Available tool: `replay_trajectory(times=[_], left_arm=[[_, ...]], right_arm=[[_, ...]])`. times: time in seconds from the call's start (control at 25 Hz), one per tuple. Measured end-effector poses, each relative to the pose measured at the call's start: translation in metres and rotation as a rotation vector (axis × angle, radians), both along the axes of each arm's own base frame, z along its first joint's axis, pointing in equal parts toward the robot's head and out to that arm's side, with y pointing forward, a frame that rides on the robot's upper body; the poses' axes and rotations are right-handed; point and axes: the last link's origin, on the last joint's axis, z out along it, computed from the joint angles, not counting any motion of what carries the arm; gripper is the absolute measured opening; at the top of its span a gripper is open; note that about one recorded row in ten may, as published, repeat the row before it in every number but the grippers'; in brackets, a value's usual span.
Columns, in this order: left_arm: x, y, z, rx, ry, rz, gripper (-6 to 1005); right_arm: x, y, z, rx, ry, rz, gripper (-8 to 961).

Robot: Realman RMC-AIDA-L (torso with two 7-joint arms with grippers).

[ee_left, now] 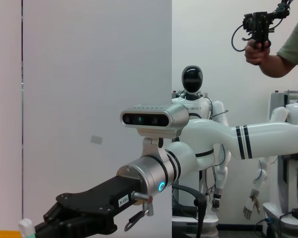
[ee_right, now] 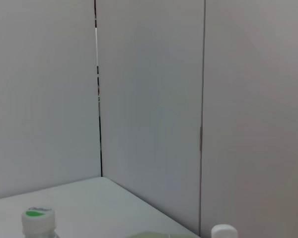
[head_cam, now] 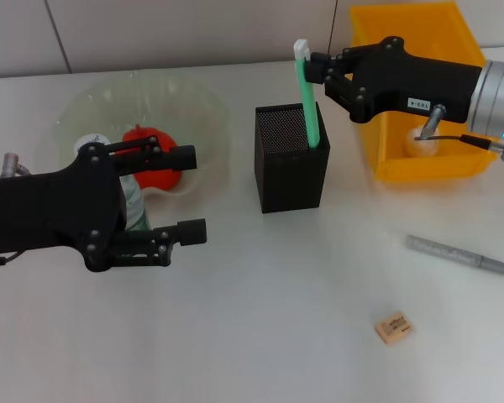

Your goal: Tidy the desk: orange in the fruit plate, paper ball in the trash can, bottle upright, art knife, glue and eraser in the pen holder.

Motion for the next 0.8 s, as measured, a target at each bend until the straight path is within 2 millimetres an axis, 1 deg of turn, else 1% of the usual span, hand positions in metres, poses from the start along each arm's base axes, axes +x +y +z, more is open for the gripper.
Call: replay_trajectory(times=[0.32, 0.44, 0.8], left_arm=[[0.0001, 0.0, -0.0001, 0.001, 0.0, -0.001, 788], [0.0002, -0.0002, -0.0003, 0.001, -0.001, -0.001, 788], [-0.0002, -0.0005, -0.0005, 0.001, -0.001, 0.0, 789]], right_arm=[[0.0066, 0.0034, -0.0047, -0.004, 0.005, -0.024, 131], [0.0082, 0.0051, -0.0028, 0.004, 0.011, -0.032, 133], [0.007, 0.0065, -0.0012, 0.005, 0.019, -0.032, 139]])
